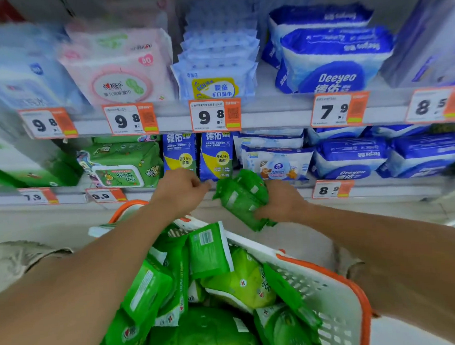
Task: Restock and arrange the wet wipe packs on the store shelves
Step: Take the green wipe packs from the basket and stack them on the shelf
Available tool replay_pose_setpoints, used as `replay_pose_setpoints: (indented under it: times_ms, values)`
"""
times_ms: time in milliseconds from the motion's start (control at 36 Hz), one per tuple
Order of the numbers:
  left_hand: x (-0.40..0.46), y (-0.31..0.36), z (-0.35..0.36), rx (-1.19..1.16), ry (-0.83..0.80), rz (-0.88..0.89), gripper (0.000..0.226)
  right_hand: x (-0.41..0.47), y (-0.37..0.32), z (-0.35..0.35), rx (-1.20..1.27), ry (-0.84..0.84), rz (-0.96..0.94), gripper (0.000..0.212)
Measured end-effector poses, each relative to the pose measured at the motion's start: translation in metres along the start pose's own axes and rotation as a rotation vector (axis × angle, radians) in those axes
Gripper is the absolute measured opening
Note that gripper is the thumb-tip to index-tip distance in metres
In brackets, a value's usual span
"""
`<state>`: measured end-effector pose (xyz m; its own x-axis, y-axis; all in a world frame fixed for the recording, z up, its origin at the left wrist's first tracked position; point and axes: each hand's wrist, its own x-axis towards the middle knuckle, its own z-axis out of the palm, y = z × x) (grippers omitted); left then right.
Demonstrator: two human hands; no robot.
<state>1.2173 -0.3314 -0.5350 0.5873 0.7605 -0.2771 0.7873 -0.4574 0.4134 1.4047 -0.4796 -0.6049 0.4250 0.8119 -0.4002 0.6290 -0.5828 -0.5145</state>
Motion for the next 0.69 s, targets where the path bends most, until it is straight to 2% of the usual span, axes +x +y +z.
replay_pose_setpoints:
  times_ms: [56, 111, 167, 222, 278, 333, 361, 417, 472, 500, 556, 611, 694]
  values:
    - [-0.018, 0.028, -0.012, -0.278, 0.033, -0.084, 0.066, -0.024, -0.020, -0.035, -0.103, 0.166, -0.074, 0.038]
    - [-0.044, 0.062, -0.024, -0.728, -0.145, -0.167, 0.075, -0.055, -0.048, -0.061, -0.173, 0.348, -0.134, 0.048]
    - [-0.070, 0.095, -0.034, -1.032, -0.313, -0.135, 0.078, -0.094, -0.081, -0.073, -0.220, 0.473, -0.242, 0.055]
    - [-0.084, 0.110, -0.039, -1.240, -0.227, -0.137, 0.076, -0.124, -0.104, -0.071, -0.194, 0.480, -0.405, 0.066]
    - [-0.093, 0.099, -0.048, -1.367, -0.069, -0.229, 0.074, -0.147, -0.114, -0.072, 0.032, 0.310, -0.511, 0.069]
    - [-0.107, 0.073, -0.050, -1.370, -0.040, -0.299, 0.080, -0.156, -0.103, -0.076, 0.210, 0.108, -0.532, 0.047]
    - [-0.120, 0.060, -0.052, -1.356, -0.042, -0.327, 0.071, -0.162, -0.096, -0.077, 0.194, 0.067, -0.502, 0.034]
    - [-0.144, 0.039, -0.052, -1.314, -0.045, -0.361, 0.046, -0.172, -0.076, -0.072, 0.057, -0.030, -0.346, 0.045]
    - [-0.165, 0.028, -0.053, -1.300, -0.058, -0.347, 0.042, -0.188, -0.057, -0.049, -0.162, -0.237, -0.175, 0.050]
    - [-0.173, 0.024, -0.053, -1.294, -0.050, -0.331, 0.043, -0.193, -0.048, -0.034, -0.301, -0.280, -0.123, 0.049]
    - [-0.188, 0.022, -0.055, -1.278, -0.040, -0.280, 0.049, -0.198, -0.037, -0.005, -0.485, -0.247, -0.059, 0.058]
    - [-0.196, 0.021, -0.057, -1.252, -0.054, -0.234, 0.064, -0.196, -0.032, 0.014, -0.485, -0.190, -0.022, 0.064]
    - [-0.201, 0.021, -0.059, -1.225, -0.062, -0.195, 0.075, -0.189, -0.032, 0.030, -0.515, -0.161, -0.019, 0.033]
